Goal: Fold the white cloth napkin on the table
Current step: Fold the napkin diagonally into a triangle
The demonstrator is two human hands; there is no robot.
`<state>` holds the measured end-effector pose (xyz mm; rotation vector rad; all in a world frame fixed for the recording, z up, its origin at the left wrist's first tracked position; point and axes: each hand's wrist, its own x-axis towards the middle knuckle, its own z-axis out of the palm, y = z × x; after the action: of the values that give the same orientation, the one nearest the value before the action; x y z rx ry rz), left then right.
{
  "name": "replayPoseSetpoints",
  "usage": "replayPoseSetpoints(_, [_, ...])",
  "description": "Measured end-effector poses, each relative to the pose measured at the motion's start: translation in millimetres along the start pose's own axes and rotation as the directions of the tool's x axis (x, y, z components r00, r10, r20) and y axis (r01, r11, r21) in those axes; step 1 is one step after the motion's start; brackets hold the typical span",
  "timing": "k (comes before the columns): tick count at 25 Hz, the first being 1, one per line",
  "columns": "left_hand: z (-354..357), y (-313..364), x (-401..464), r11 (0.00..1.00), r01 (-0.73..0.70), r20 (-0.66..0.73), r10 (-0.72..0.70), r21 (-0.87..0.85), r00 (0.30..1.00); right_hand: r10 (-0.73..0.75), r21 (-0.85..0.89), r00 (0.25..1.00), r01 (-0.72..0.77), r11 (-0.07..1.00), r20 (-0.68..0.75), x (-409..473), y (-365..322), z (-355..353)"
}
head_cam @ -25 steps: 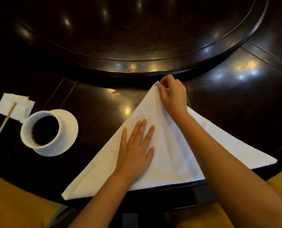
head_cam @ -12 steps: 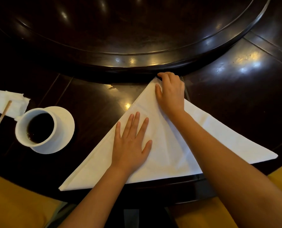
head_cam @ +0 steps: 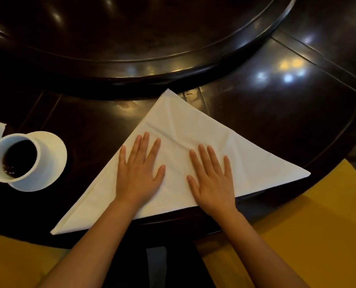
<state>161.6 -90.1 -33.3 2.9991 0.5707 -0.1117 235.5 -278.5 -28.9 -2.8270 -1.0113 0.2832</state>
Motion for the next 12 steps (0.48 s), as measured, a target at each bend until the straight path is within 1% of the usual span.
replayPoseSetpoints(6, [-3, 0, -1, 1.000, 0.001, 0.029, -0.001, -0.026, 1.000, 0.138, -0.088, 0.990, -0.139, 0.986, -0.013, -27, 95, -20])
replayPoseSetpoints(8, [-5, 1, 0, 0.999, 0.002, 0.029, 0.000, -0.040, 1.000, 0.212, -0.099, 0.977, -0.211, 0.972, -0.007, -33, 131, -26])
replayPoseSetpoints(10, [-5, 1, 0, 0.999, -0.004, 0.024, 0.005, -0.051, 1.000, 0.345, -0.111, 0.938, -0.343, 0.933, 0.002, -38, 163, -31])
replayPoseSetpoints(12, [-3, 1, -1, 0.998, -0.011, 0.022, 0.012, -0.058, 1.000, 0.502, -0.089, 0.865, -0.501, 0.861, -0.019, -39, 177, -38])
